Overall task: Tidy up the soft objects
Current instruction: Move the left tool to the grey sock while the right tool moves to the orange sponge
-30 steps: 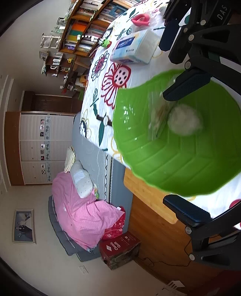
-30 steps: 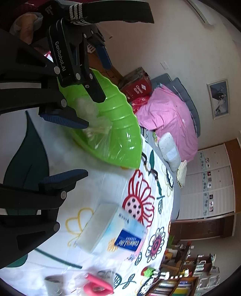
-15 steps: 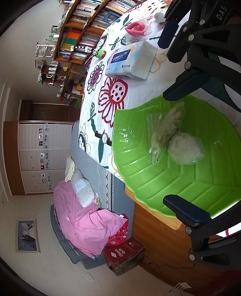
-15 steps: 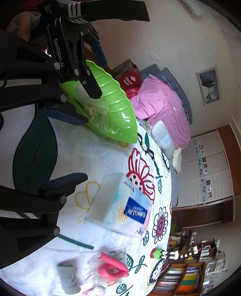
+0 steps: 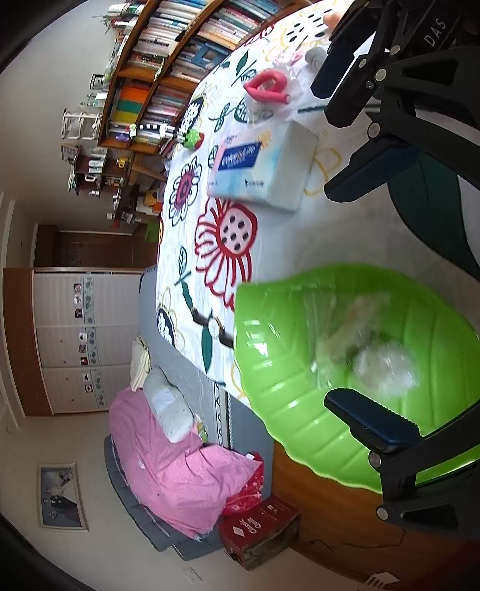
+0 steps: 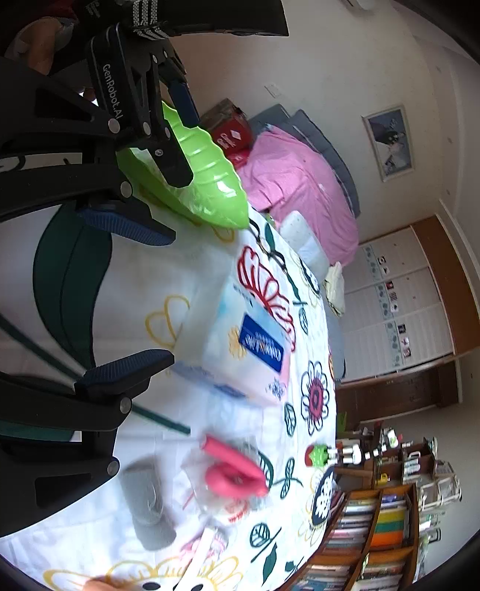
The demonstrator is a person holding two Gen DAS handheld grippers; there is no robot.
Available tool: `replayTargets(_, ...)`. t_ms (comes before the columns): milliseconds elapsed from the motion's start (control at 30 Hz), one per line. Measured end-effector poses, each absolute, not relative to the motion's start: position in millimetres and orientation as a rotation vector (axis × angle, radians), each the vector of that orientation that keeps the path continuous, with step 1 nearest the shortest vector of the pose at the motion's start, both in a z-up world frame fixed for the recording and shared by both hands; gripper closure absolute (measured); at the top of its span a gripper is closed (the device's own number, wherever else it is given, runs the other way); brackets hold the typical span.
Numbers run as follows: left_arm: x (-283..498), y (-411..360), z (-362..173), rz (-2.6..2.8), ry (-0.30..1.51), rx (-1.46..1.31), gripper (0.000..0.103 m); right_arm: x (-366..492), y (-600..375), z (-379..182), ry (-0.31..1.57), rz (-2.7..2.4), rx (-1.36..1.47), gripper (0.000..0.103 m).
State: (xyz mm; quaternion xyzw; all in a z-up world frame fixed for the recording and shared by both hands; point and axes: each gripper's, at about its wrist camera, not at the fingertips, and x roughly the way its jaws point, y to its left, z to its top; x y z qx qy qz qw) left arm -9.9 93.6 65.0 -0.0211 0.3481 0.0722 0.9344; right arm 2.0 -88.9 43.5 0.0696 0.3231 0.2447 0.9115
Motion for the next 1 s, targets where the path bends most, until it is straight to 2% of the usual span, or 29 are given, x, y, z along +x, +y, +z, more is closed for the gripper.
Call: replayTargets(1000, 41.6, -0.2, 83.4, -0.026, 0.706, -0.015, 0.000, 4.5, -231.8, 52.4, 0.560, 0.219, 0.255, 0.036)
